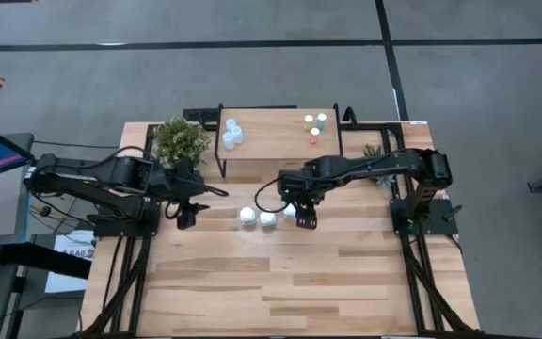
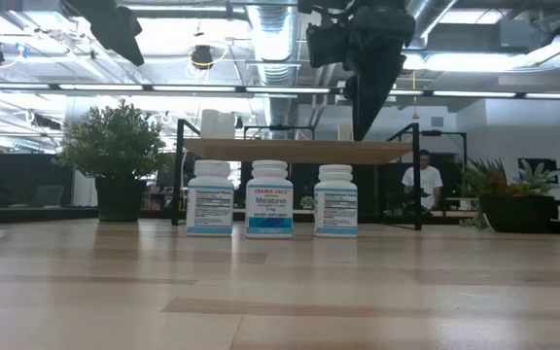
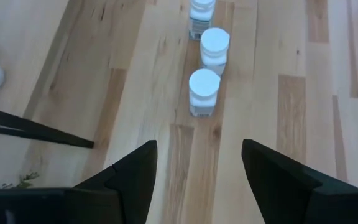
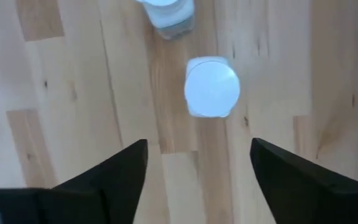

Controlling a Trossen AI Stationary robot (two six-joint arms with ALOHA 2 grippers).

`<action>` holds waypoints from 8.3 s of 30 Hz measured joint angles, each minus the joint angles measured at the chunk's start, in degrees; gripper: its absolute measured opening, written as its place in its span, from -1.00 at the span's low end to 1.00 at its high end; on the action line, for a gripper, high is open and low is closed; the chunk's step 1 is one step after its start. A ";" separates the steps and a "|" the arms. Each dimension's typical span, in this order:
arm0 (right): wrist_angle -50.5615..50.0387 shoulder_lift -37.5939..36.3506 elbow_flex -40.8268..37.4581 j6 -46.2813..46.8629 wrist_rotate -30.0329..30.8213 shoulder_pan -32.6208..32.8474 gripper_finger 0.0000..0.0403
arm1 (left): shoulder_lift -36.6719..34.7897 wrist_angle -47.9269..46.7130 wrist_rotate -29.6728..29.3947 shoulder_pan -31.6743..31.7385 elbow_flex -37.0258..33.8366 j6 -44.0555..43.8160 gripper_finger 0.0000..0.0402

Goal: Pick and place medicine bottles onto shelf by color
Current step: Put the right white blue pill bottle on the shelf, then put the left white blue pill bottle on the shelf

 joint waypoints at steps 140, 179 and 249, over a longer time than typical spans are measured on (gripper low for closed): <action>7.85 11.90 31.86 -25.46 -1.06 -27.86 -0.17 | 0.00 0.50 -2.37 -0.02 0.00 2.58 0.11; 3.20 18.20 42.99 -33.84 0.08 -29.29 0.28 | 0.01 0.22 -3.26 0.07 0.00 2.49 0.11; 0.54 -38.49 -15.52 22.69 7.61 11.87 0.27 | 30.82 16.37 3.27 1.00 1.87 5.52 0.11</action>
